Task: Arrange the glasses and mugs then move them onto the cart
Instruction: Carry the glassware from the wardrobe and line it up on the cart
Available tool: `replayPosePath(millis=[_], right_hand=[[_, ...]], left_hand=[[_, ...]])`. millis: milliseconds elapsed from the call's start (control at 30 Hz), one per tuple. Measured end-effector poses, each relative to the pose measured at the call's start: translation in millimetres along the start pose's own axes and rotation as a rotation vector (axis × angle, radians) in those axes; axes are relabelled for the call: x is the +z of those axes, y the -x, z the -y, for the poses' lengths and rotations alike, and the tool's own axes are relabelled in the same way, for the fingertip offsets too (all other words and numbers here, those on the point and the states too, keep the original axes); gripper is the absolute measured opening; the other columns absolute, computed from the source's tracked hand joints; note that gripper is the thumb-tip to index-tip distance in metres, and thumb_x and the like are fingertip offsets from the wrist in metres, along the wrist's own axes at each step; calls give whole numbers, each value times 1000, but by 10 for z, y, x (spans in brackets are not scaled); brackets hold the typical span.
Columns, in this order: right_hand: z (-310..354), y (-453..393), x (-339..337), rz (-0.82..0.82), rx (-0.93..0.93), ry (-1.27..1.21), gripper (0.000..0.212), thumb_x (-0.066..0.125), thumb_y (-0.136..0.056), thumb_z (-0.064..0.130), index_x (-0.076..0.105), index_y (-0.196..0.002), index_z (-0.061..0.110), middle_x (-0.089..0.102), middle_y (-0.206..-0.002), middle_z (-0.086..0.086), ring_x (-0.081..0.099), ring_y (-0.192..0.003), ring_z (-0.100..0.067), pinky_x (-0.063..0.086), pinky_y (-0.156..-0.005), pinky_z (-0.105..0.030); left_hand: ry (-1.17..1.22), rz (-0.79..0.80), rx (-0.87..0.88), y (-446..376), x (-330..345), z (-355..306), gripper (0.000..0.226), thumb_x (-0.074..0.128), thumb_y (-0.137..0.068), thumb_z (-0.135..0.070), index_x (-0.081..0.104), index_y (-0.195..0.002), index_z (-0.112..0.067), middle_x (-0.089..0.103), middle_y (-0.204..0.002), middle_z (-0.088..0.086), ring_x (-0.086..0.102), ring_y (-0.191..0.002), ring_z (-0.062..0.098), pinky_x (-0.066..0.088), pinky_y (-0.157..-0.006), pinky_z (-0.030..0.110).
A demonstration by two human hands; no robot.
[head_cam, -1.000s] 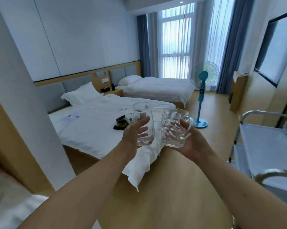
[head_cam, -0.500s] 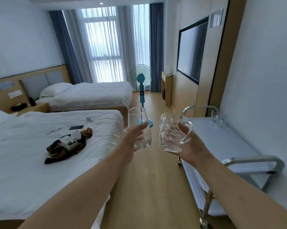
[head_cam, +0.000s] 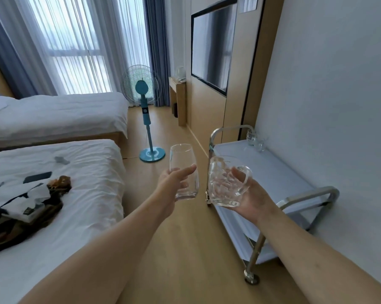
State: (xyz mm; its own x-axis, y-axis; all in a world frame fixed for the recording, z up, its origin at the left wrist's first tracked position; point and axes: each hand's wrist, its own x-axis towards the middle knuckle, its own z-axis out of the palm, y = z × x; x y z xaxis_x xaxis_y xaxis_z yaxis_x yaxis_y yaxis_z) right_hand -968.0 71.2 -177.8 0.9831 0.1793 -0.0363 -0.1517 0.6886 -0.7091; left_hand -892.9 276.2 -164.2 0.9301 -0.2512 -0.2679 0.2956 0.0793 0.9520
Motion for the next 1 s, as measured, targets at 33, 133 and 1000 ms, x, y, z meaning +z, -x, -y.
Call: replayPosePath(millis=[33, 133, 1000], right_hand=[[30, -66, -10, -2, 6, 9, 38, 48, -104, 30, 48, -135, 8, 56, -117, -13, 56, -108, -31, 48, -100, -44], [112, -310, -93, -36, 1, -3, 38, 36, -109, 32, 61, -123, 8, 63, -111, -13, 63, -102, -30, 54, -95, -43], [1305, -3029, -1546, -250, -28, -7, 46, 33, -110, 39, 43, -138, 3, 59, -123, -19, 63, -107, -35, 53, -92, -52]], left_hand=[[1, 5, -7, -109, 6, -2, 78, 89, -65, -49, 57, -129, -18, 68, -117, 5, 67, -106, 22, 58, -65, 32], [-6, 25, -17, -455, 30, -34, 84, 93, -57, -51, 59, -126, -19, 68, -119, 6, 67, -107, 23, 63, -77, 40], [-117, 123, -21, -3651, 649, -711, 74, 92, -67, -40, 50, -124, -21, 62, -122, 7, 63, -111, 23, 56, -96, 48]])
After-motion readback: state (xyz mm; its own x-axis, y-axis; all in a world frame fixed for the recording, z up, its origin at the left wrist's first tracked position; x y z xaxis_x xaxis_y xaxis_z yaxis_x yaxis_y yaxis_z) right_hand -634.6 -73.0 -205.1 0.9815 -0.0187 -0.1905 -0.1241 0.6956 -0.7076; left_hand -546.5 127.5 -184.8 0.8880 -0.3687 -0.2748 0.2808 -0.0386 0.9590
